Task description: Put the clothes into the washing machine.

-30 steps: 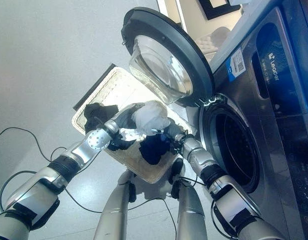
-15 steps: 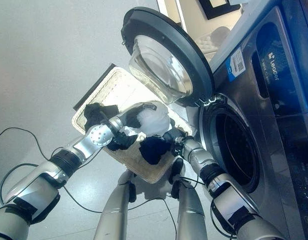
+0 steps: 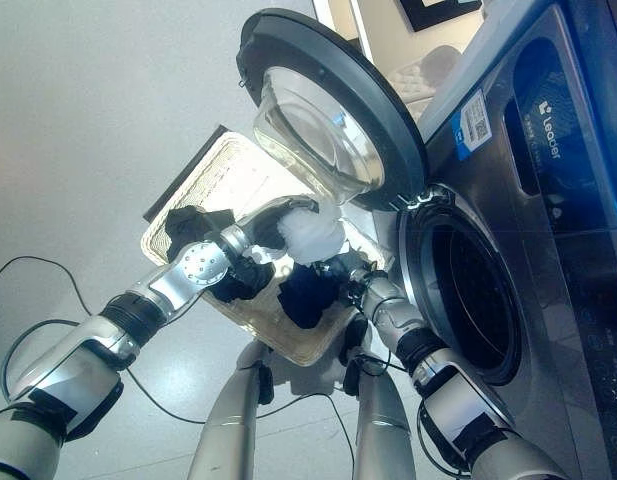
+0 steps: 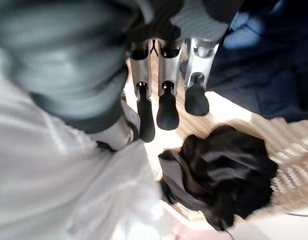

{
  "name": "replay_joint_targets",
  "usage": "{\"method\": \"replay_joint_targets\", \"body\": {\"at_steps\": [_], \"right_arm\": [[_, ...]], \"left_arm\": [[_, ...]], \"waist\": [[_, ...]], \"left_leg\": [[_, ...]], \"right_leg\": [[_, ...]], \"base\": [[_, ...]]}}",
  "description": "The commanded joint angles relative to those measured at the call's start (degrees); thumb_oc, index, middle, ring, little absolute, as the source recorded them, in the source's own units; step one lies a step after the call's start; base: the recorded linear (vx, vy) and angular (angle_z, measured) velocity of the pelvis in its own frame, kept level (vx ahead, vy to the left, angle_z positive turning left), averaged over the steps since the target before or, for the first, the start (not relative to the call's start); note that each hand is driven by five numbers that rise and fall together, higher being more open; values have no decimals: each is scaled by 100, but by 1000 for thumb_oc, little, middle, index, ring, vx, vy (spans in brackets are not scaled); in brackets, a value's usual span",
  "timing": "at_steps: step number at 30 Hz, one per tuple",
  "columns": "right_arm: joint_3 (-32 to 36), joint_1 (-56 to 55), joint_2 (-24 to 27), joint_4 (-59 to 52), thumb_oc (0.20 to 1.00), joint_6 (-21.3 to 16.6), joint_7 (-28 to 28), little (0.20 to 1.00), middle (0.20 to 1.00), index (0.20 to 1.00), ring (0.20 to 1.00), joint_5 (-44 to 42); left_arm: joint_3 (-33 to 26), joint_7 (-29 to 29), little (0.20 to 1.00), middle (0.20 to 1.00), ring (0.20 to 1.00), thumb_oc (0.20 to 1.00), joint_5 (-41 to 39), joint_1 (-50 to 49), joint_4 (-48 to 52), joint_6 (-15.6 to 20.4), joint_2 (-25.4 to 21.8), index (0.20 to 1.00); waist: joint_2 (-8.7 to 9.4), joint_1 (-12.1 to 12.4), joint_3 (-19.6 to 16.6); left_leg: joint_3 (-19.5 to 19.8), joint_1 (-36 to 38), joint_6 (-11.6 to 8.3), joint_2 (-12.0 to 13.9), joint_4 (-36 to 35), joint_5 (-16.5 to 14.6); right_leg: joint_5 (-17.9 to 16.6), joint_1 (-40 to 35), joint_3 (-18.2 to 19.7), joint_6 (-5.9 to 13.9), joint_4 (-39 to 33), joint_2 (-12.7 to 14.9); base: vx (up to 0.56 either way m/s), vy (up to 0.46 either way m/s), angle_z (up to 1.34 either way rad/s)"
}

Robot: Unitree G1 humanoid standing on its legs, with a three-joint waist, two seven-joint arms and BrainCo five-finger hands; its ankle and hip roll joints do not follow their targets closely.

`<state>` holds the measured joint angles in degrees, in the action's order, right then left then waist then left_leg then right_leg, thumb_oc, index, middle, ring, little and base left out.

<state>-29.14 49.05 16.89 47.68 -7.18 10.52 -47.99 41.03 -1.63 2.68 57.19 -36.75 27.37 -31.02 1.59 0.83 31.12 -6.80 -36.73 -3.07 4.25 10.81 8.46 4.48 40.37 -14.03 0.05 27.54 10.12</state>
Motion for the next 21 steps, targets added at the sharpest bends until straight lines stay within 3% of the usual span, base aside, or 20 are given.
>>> {"method": "replay_joint_targets", "body": {"at_steps": [1,7,14,21], "right_arm": [[365,442,-27,-359,200,-657,-11,200,200,200,200,-388],[497,346,14,-348,200,-952,-18,200,200,200,200,-555],[626,173,-37,-470,200,-1630,-135,200,200,200,200,-776],[731,11,-130,-79,200,-1853,-110,200,200,200,200,-813]], "left_arm": [[115,-76,1000,1000,1000,1000,-33,-40,579,346,716,1000],[60,71,1000,1000,1000,1000,55,-106,405,195,715,1000],[8,369,1000,1000,1000,1000,528,-91,180,216,678,1000],[-50,783,1000,1000,1000,1000,698,-151,109,277,696,1000]], "waist": [[-366,-39,-132],[-371,-105,-132],[-398,-214,-132],[-459,-303,-132]], "left_leg": [[-278,41,-189,-306,267,-653],[-344,76,-190,-302,218,-645],[-439,110,-183,-309,187,-671],[-551,134,-175,-303,250,-730]], "right_leg": [[-564,-86,23,738,-628,-129],[-610,-107,87,762,-728,-164],[-634,-102,175,792,-781,-202],[-633,-100,252,791,-791,-214]], "base": [[-7,16,-6],[-7,21,-10],[-17,14,-7],[-10,59,-15]]}}
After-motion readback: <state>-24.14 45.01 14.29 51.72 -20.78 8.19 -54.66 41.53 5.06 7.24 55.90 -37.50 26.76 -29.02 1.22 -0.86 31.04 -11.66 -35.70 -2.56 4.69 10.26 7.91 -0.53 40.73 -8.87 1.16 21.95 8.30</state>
